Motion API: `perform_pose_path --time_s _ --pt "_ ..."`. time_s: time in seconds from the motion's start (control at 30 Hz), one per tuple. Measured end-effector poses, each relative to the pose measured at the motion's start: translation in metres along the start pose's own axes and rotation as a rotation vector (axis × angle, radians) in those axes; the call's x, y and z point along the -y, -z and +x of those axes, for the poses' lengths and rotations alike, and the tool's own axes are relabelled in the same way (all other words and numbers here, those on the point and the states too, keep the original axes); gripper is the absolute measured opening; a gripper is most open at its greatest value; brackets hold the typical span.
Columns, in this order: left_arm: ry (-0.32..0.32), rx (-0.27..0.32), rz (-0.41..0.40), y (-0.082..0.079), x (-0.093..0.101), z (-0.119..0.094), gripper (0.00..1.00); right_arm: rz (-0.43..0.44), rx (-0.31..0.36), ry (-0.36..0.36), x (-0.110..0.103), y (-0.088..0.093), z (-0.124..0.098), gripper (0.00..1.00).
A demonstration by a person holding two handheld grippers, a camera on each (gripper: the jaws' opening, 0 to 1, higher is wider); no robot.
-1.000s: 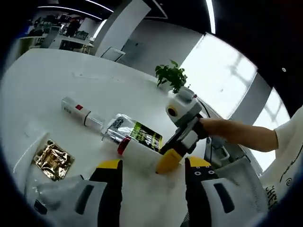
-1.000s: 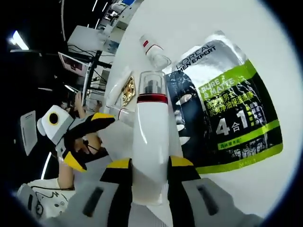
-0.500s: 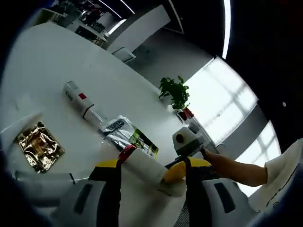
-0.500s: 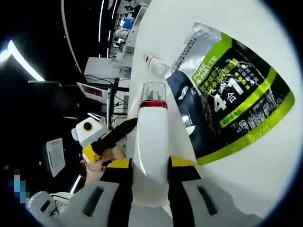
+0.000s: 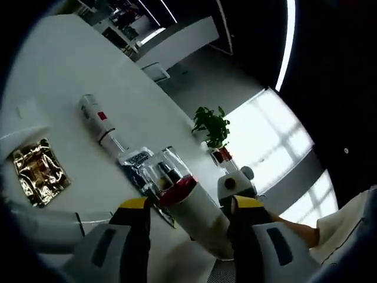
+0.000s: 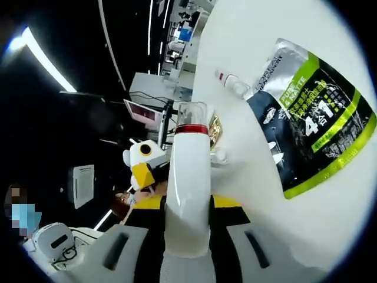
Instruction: Arrange the skincare products in the storage area until every visible bottle or jar stands upright without overlapping.
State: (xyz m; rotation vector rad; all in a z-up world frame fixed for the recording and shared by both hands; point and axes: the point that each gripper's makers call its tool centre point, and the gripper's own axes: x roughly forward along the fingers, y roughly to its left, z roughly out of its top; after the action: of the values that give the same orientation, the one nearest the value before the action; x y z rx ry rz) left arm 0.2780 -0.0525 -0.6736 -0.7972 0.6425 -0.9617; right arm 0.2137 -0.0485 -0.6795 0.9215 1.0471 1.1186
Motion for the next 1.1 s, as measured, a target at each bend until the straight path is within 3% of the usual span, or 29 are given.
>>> perform_pose_path --time_s 0.27,0.47,0.6,0.77,0.87,0.9,1.1 --pt "0.055 0.029 -0.02 -0.006 0.011 -0.001 0.42 -0.055 0.0 -0.055 -0.02 0.003 0.005 0.27" --pt "0.085 0.033 -0.013 -0.006 0.02 0.001 0.35 -0.08 0.018 -0.05 -0.018 -0.001 0.002 0.27" --pt "0.078 -0.009 -0.045 -0.001 0.019 0.001 0.34 -0.115 0.011 -0.032 -0.015 0.0 0.001 0.27" --pt "0.051 -0.041 -0.012 -0.002 0.017 0.002 0.33 -0.188 0.007 -0.005 -0.011 0.001 0.001 0.28" --pt "0.062 -0.016 0.016 -0.005 0.025 0.005 0.32 -0.187 0.024 -0.024 -0.014 -0.002 0.001 0.28" --pt "0.067 -0.016 0.011 -0.005 0.027 0.006 0.31 -0.246 0.025 -0.004 -0.014 -0.003 0.001 0.28" --pt "0.081 -0.017 0.041 -0.007 0.031 0.006 0.29 -0.373 0.021 0.07 -0.01 -0.005 -0.002 0.28"
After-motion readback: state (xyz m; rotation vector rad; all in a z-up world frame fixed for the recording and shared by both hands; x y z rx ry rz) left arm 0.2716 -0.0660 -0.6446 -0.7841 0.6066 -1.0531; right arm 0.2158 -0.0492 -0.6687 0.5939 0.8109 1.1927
